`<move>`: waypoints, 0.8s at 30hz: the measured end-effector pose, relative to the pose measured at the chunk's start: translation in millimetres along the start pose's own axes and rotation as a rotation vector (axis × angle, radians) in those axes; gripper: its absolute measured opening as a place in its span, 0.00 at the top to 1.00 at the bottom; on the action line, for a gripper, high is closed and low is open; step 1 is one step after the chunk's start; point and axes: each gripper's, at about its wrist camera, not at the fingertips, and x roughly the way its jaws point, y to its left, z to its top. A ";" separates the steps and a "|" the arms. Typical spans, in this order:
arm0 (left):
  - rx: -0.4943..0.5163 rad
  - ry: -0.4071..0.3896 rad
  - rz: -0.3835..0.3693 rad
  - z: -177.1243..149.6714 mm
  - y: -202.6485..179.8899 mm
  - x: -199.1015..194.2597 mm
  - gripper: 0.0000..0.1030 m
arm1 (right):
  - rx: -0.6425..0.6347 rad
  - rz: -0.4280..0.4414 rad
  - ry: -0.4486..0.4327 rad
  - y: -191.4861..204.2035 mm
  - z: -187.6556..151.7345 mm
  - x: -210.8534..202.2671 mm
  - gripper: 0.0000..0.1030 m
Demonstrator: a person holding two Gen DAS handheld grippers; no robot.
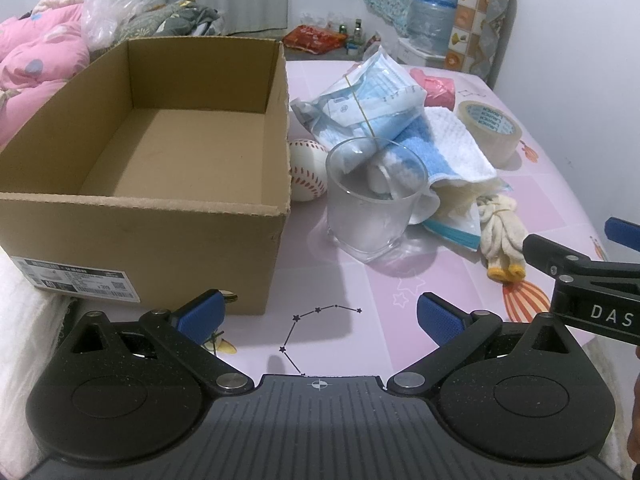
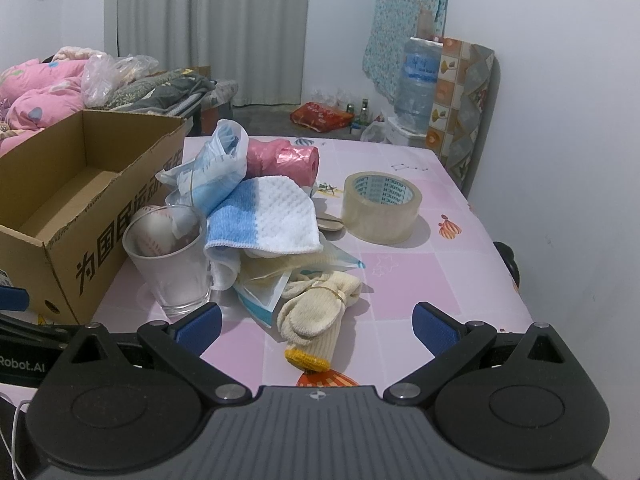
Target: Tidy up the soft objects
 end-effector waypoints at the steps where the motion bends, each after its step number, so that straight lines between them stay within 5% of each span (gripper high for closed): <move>1: 0.000 0.001 0.000 0.1 0.2 0.0 0.00 | 0.001 0.000 0.000 -0.5 -0.1 0.0 0.62; 12: 0.024 -0.013 -0.046 -1.8 -3.1 -2.5 0.00 | 0.030 -0.001 -0.010 -13.3 -5.3 1.2 0.62; 24: -0.072 -0.159 -0.239 2.5 13.0 -8.5 0.01 | 0.258 0.236 -0.046 -72.5 -18.7 52.5 0.63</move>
